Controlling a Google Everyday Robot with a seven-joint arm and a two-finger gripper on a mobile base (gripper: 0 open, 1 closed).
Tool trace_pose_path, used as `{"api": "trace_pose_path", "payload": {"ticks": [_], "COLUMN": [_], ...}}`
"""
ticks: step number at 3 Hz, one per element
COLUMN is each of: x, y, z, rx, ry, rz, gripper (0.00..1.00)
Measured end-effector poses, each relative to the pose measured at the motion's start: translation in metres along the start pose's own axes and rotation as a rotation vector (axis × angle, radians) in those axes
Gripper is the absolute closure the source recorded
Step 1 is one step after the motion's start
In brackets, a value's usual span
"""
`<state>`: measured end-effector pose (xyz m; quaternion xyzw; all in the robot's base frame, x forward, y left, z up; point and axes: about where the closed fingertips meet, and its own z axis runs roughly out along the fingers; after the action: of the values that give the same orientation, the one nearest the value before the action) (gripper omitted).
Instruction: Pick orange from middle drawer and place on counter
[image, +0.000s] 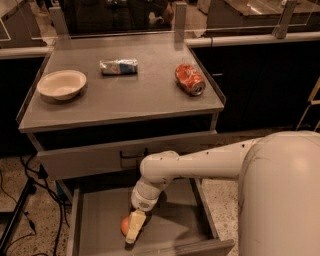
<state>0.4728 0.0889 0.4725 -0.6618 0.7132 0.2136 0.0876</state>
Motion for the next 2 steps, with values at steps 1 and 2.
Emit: {"api": "trace_pose_path", "payload": {"ticks": [1,2], "x": [0.004,0.003], "y": [0.003,-0.006], "z": [0.007,0.022], "rx": [-0.015,-0.027], "ry": [-0.004,-0.013], "rz": [0.003,0.006], "gripper": [0.0,0.0]}}
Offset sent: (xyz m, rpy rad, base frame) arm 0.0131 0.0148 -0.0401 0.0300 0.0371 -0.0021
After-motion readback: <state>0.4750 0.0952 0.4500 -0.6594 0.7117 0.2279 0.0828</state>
